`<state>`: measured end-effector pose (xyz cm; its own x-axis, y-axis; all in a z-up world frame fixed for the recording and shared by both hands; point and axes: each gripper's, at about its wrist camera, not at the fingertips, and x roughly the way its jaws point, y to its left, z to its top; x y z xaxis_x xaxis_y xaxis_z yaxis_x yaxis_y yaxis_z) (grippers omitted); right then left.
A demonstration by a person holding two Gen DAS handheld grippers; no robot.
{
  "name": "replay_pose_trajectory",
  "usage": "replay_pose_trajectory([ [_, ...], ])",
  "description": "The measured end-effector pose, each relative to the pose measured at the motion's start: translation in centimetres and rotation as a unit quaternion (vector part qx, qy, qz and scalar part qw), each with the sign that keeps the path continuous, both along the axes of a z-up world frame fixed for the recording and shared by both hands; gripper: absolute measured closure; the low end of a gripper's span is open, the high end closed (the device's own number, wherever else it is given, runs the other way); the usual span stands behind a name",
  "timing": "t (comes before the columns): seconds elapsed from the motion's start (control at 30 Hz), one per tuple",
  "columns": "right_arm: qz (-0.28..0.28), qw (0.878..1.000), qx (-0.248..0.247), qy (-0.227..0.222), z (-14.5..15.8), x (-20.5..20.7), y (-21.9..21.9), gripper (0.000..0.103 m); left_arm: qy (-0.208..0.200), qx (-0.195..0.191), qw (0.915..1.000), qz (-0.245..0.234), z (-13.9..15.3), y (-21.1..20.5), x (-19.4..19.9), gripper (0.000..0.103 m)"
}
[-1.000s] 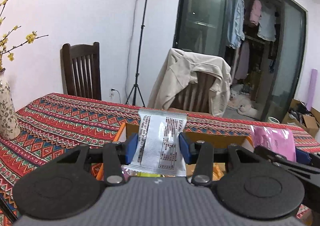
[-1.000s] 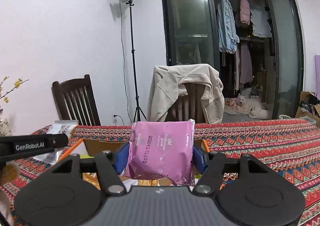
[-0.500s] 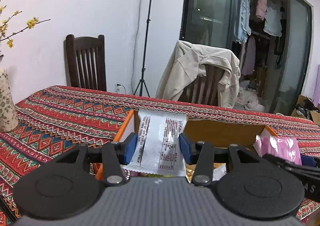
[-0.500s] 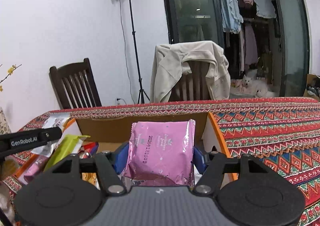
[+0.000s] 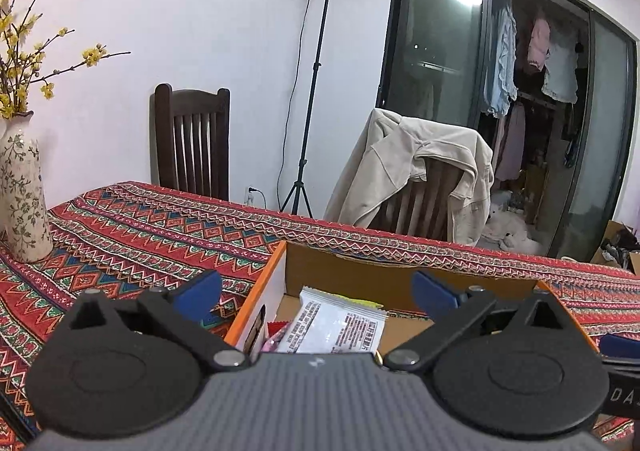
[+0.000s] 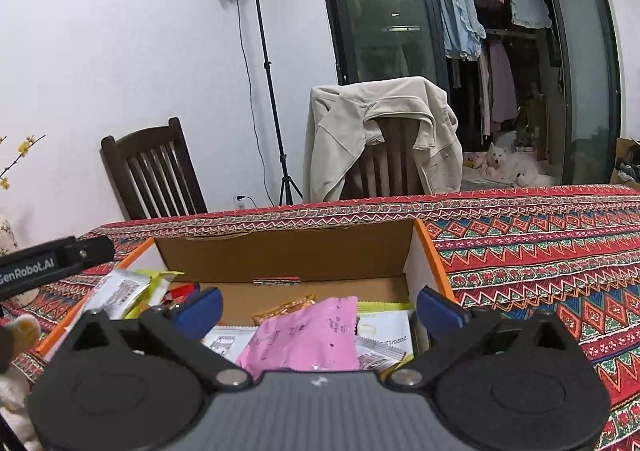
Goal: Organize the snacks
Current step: 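Carry the pink packet and white packet into the orange box and open both tools, then withdraw both tools from the box toward the cracker packets beside it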
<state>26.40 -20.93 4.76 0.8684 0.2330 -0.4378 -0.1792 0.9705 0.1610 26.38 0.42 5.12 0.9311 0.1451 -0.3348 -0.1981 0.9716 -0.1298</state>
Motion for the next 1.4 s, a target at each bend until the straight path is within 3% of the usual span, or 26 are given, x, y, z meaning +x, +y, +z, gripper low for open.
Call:
replay_pose_trajectory([
  [0.33,-0.008,1.0,-0.007,-0.012,1.6,-1.8,0.1,0.0,-0.009,-0.02,0.9997,-0.008,2.0,0.4,-1.3,0.0],
  [0.77,-0.004,1.0,-0.018,-0.011,3.2,-6.5,-1.5,0.0,0.0,-0.021,0.9996,-0.019,3.2,1.8,-6.2,0.0],
  [1.03,0.003,0.999,-0.037,0.006,2.1,-9.9,-2.9,0.0,0.029,-0.007,0.9993,-0.023,2.2,2.6,-9.1,0.0],
  [1.4,0.029,0.995,-0.08,0.046,-1.0,-13.0,-2.2,0.0,0.079,0.008,0.9962,-0.035,-1.6,2.9,-12.6,0.0],
])
